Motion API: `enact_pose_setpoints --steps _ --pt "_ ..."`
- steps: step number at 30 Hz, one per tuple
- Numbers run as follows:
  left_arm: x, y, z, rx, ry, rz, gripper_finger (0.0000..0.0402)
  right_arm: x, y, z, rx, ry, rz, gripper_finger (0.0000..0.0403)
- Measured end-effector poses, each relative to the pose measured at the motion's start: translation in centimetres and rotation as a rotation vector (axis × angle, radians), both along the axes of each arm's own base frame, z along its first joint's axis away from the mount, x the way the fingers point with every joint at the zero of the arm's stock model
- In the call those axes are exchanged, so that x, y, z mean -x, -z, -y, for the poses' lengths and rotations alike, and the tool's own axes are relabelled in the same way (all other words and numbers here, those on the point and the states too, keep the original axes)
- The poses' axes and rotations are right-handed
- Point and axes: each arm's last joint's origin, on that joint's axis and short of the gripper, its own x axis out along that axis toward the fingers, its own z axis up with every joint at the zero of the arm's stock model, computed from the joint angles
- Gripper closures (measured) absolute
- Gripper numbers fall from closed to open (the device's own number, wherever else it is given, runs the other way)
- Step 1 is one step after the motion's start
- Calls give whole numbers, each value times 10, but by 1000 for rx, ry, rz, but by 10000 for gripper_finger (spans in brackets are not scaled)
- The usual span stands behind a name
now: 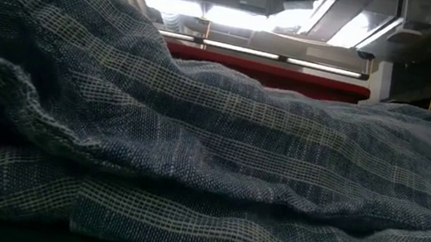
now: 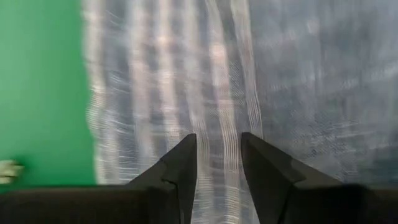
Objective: Fold Laundry from Bin
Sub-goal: Fold the blue checkered polo shirt
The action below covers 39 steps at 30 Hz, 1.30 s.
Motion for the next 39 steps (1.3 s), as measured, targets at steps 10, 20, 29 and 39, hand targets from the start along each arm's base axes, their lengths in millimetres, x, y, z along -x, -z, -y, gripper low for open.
enact_pose_setpoints --steps 10,20,29,39 --pt "2 -1 12 85 32 15 400 7 36 20 -71 61 -111 276" --pt "20 -15 40 275 79 -100 401 10 37 20 -88 83 -142 276" --pt "39 -15 52 291 69 -143 401 10 37 20 -91 83 -144 276" --pt "38 -16 54 246 102 -54 376 10 37 20 -91 82 -146 276"
